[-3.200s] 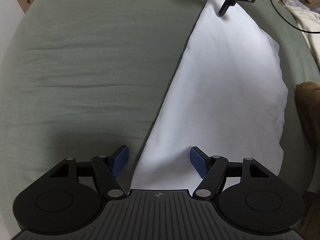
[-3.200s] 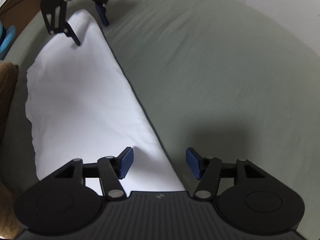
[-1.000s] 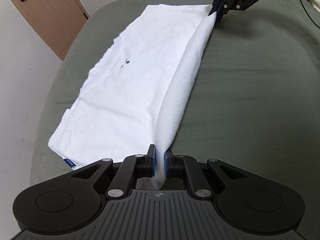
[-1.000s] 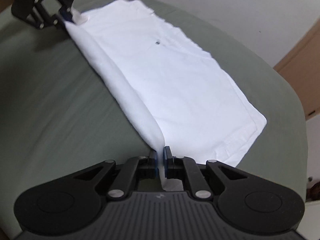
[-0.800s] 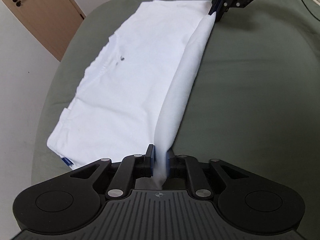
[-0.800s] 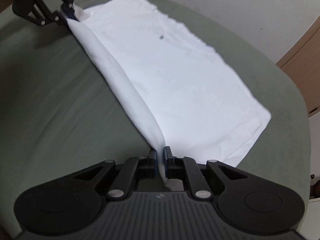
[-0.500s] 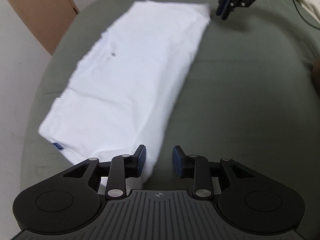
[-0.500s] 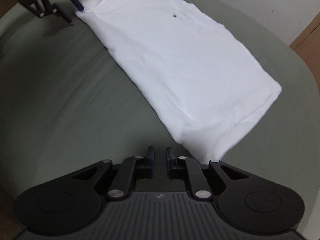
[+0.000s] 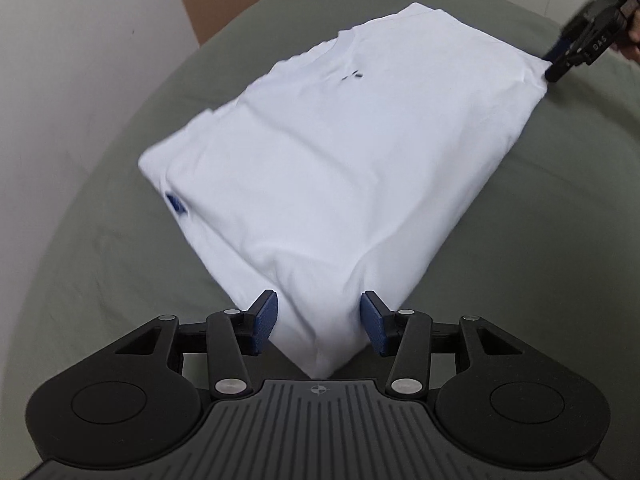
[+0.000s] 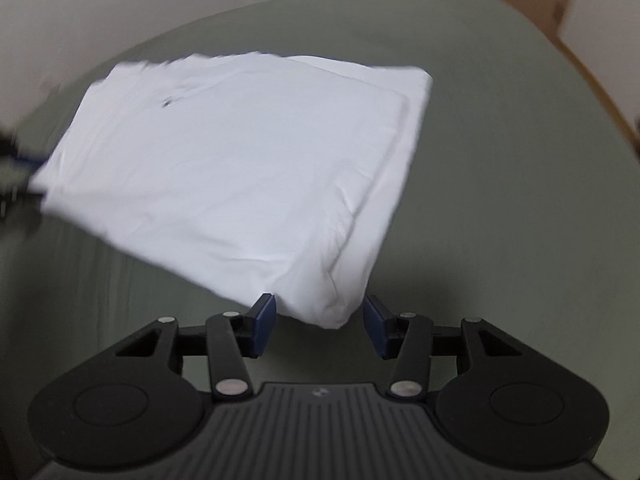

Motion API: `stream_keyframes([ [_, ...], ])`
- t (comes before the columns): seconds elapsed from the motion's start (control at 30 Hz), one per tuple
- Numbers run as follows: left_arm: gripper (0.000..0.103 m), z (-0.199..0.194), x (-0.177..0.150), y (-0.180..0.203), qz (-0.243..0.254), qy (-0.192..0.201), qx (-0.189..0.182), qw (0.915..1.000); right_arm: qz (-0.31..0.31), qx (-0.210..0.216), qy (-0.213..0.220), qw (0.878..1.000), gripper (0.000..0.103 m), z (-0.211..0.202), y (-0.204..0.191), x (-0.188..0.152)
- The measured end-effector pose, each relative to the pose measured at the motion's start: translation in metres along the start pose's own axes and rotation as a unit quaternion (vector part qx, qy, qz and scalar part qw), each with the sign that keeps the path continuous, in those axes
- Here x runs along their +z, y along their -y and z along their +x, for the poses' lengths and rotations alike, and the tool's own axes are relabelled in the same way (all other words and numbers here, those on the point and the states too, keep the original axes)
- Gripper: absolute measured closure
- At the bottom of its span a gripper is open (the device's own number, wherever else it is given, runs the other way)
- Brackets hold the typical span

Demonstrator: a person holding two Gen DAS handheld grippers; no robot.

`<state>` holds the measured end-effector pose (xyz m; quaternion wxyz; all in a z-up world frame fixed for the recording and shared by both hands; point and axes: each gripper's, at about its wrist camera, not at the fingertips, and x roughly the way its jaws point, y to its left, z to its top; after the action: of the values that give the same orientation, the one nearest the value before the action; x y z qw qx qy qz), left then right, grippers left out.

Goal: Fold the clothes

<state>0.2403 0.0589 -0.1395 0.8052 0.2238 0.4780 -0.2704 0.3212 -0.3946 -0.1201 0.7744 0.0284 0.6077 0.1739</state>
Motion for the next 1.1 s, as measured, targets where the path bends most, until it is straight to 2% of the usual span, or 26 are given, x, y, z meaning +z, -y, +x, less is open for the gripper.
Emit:
stream_keyframes([
  [0.03,0.057,0.001,0.0,-0.002,-0.006,0.001,-0.002,1.0,0.02,0.002,0.0,1.0,0.055,0.003,0.003,-0.001],
  [0.1,0.057,0.0,-0.002,-0.004,-0.012,0.0,-0.004,0.9999,0.049,0.011,0.001,0.999,0.071,0.006,0.008,-0.004],
  [0.13,0.056,0.0,-0.002,-0.004,-0.009,-0.001,-0.003,1.0,0.046,0.014,0.001,0.999,0.08,0.003,0.006,-0.005],
  [0.17,0.056,-0.001,-0.002,-0.003,-0.004,-0.002,-0.001,1.0,0.043,0.016,0.0,0.999,0.085,0.0,0.003,-0.005],
  [0.37,0.054,-0.002,-0.006,-0.007,-0.015,0.0,-0.006,0.9999,0.027,-0.001,-0.014,1.0,0.086,-0.006,-0.001,-0.008],
  [0.43,0.054,-0.002,-0.008,-0.008,-0.012,-0.004,-0.005,0.9999,0.01,-0.024,-0.033,0.999,0.084,0.003,-0.004,-0.012],
  [0.5,0.052,-0.004,-0.013,-0.01,-0.007,-0.013,-0.002,0.9999,0.0,-0.029,-0.028,0.999,0.079,-0.001,-0.007,-0.013],
  [0.57,0.051,-0.009,-0.016,-0.013,-0.008,-0.02,0.0,0.9998,-0.006,-0.041,-0.026,0.999,0.065,-0.008,-0.009,-0.014],
  [0.63,0.051,-0.016,-0.019,-0.014,-0.009,-0.022,0.003,0.9997,-0.011,-0.053,-0.017,0.998,0.057,-0.019,-0.008,-0.015],
  [0.7,0.051,-0.031,-0.016,-0.008,0.005,0.0,0.003,1.0,-0.012,-0.059,-0.005,0.998,0.054,-0.029,-0.008,-0.015],
  [0.8,0.051,-0.044,-0.003,0.01,0.035,0.036,-0.03,0.9983,0.009,-0.056,0.019,0.998,0.051,-0.036,-0.007,-0.007],
  [0.9,0.051,-0.036,0.016,0.027,0.06,0.055,-0.04,0.9959,0.027,-0.049,0.048,0.997,0.054,-0.034,-0.012,0.005],
  [0.93,0.051,-0.028,0.024,0.031,0.061,0.06,-0.041,0.9955,0.026,-0.046,0.055,0.997,0.066,-0.032,-0.017,0.009],
  [0.97,0.052,-0.022,0.031,0.034,0.061,0.063,-0.044,0.9952,0.021,-0.042,0.058,0.997,0.083,-0.03,-0.022,0.01],
  [1.03,0.052,-0.007,0.041,0.04,0.059,0.061,-0.048,0.9952,0.012,-0.036,0.062,0.997,0.086,-0.025,-0.033,0.013],
  [1.1,0.052,0.008,0.045,0.046,0.064,0.045,-0.048,0.9958,0.0,-0.04,0.047,0.998,0.087,-0.016,-0.041,0.013],
])
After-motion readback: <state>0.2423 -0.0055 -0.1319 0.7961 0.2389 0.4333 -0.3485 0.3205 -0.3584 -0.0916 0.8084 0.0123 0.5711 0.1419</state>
